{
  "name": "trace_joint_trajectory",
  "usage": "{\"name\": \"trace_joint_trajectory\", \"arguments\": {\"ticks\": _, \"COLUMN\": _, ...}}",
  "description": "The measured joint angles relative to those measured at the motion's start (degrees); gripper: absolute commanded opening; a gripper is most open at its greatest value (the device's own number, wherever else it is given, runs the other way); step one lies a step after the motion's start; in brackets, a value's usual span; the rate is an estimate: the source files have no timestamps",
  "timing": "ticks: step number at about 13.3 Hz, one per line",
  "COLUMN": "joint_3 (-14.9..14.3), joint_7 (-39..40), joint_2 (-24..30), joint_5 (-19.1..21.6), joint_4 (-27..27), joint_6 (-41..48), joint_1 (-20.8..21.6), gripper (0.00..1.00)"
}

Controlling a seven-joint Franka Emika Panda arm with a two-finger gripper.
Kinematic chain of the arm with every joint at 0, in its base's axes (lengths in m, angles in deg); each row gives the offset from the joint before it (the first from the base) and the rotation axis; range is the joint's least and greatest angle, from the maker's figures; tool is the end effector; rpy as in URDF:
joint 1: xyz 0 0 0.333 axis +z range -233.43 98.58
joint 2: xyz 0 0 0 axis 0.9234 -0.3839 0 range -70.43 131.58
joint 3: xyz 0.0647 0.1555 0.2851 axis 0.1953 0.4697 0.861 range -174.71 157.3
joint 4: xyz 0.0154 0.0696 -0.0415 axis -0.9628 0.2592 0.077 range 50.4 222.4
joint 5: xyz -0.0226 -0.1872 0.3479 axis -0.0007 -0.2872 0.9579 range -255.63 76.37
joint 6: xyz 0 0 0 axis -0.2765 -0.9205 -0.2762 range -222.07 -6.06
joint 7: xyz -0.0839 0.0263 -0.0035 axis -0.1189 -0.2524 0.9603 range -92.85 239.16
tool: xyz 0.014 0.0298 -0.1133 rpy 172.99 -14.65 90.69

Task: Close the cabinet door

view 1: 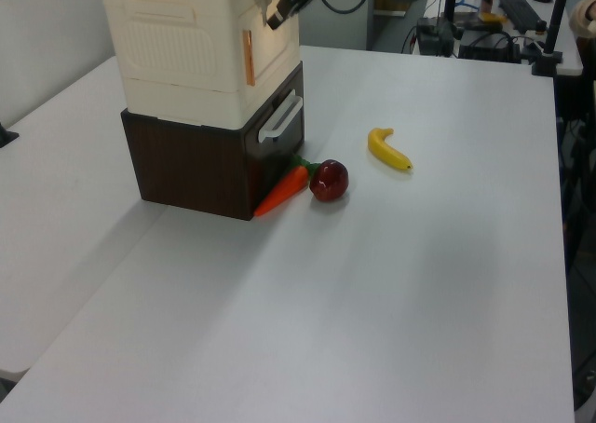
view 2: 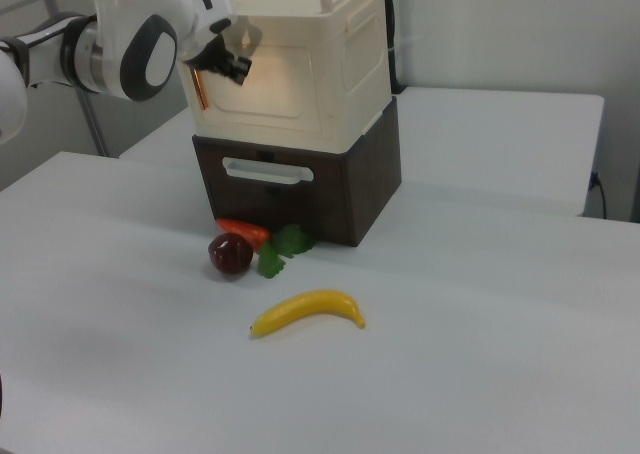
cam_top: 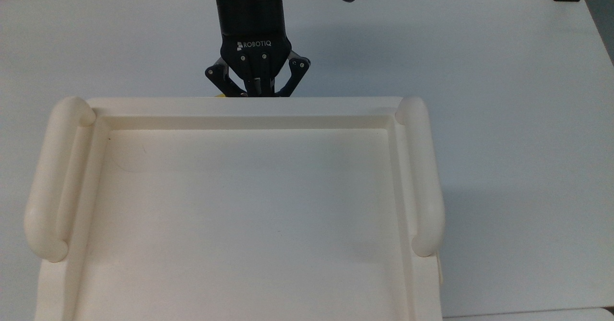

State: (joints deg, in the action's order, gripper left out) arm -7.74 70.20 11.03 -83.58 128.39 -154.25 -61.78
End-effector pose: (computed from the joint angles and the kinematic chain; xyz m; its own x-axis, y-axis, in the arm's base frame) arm 0.7256 0.0807 0.6012 0.7079 -0.0635 0.7034 0.0559 -0.9878 -0.1454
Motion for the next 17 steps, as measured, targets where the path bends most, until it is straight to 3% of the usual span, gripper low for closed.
{"name": "trace_joint_trajectory", "arguments": {"ticks": 5, "joint_3": -0.02, "joint_7": 2.46, "joint_2": 3.08, "joint_5": -0.27, "joint_4": 0.01, "joint_6": 22.43, "joint_1": -0.07, "gripper": 0.00}}
{"name": "trace_joint_trajectory", "arguments": {"ticks": 8, "joint_3": -0.02, "joint_7": 2.50, "joint_2": 6.34, "joint_5": -3.26, "joint_4": 0.05, "joint_6": 38.98, "joint_1": -0.10, "gripper": 0.00}}
{"name": "trace_joint_trajectory", "arguments": {"ticks": 12, "joint_3": -0.41, "joint_7": 2.51, "joint_2": 11.08, "joint_5": -5.22, "joint_4": 1.20, "joint_6": 52.17, "joint_1": -0.96, "gripper": 0.00}}
{"name": "trace_joint_trajectory", "arguments": {"ticks": 13, "joint_3": -0.48, "joint_7": 2.56, "joint_2": 12.28, "joint_5": -5.72, "joint_4": 2.19, "joint_6": 53.42, "joint_1": -1.26, "gripper": 0.07}}
{"name": "trace_joint_trajectory", "arguments": {"ticks": 14, "joint_3": -0.51, "joint_7": 2.59, "joint_2": 13.42, "joint_5": -6.56, "joint_4": 3.35, "joint_6": 54.53, "joint_1": -1.41, "gripper": 0.32}}
{"name": "trace_joint_trajectory", "arguments": {"ticks": 15, "joint_3": -0.51, "joint_7": 2.59, "joint_2": 14.41, "joint_5": -7.45, "joint_4": 4.42, "joint_6": 55.19, "joint_1": -1.43, "gripper": 0.68}}
{"name": "trace_joint_trajectory", "arguments": {"ticks": 16, "joint_3": -0.51, "joint_7": 2.59, "joint_2": 15.12, "joint_5": -8.08, "joint_4": 5.27, "joint_6": 55.56, "joint_1": -1.43, "gripper": 0.90}}
{"name": "trace_joint_trajectory", "arguments": {"ticks": 17, "joint_3": -0.51, "joint_7": 2.59, "joint_2": 15.60, "joint_5": -8.47, "joint_4": 5.87, "joint_6": 55.77, "joint_1": -1.45, "gripper": 1.00}}
